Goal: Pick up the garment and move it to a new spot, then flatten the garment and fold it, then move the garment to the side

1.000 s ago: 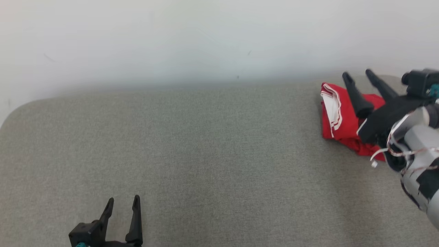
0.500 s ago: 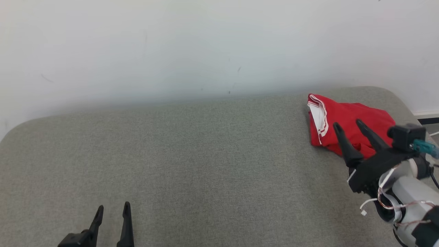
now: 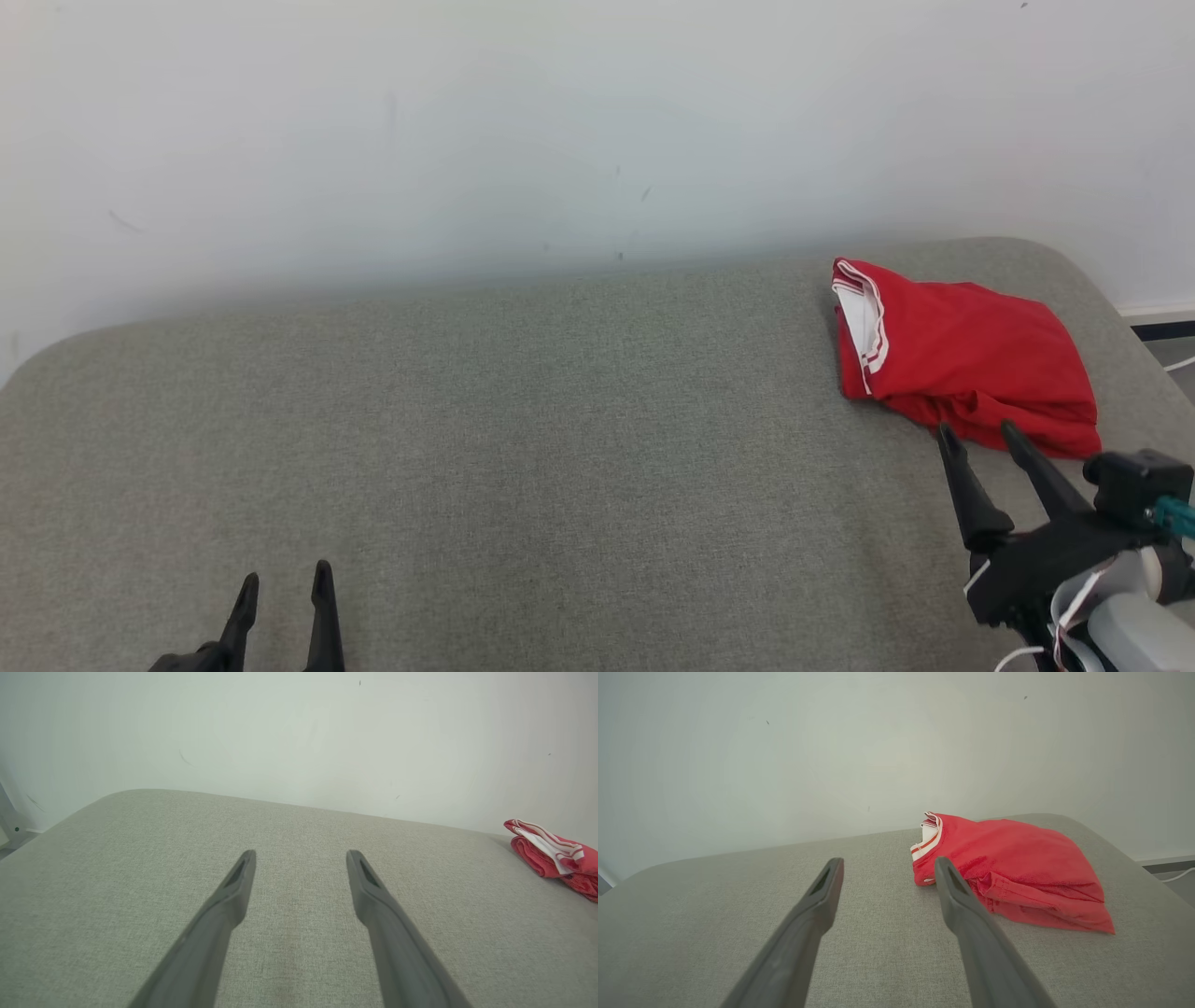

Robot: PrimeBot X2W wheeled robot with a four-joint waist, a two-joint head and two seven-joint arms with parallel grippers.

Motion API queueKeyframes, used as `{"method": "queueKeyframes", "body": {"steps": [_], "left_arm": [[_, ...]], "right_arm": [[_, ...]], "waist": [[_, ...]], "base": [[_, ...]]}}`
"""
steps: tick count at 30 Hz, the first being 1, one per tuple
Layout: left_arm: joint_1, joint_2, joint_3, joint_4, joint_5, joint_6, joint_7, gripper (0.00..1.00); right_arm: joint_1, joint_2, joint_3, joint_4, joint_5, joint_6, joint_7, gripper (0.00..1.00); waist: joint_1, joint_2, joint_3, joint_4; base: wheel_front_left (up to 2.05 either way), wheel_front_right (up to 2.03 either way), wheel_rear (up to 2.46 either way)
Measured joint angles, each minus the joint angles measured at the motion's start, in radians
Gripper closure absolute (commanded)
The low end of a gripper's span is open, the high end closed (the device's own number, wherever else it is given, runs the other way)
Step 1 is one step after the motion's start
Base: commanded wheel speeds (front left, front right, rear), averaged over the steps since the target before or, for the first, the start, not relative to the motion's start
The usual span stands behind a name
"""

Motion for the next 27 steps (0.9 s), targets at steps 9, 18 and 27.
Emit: {"method": "queueKeyframes", "body": {"steps": [9, 18, 27], "left_arm": [[0.021, -0.01, 0.002, -0.031, 0.035, 0.008, 0.01, 0.0], [0.021, -0.008, 0.025, -0.035, 0.041, 0.009, 0.022, 0.0], [0.022, -0.014, 0.024, -0.037, 0.076, 0.009, 0.046, 0.0]], "right_arm": [[0.107, 0.007, -0.081, -0.054, -0.122, -0.001, 0.0, 0.0], [0.188, 0.07, -0.243, -0.051, -0.211, -0.001, 0.0, 0.0], [0.233, 0.106, -0.281, -0.071, -0.301, -0.001, 0.0, 0.0]], "waist": [[0.0, 0.0, 0.003, 0.002], [0.0, 0.0, 0.005, 0.002], [0.0, 0.0001, 0.004, 0.009]], "base": [[0.0, 0.0, 0.0], [0.0, 0.0, 0.0], [0.0, 0.0, 0.0]]}}
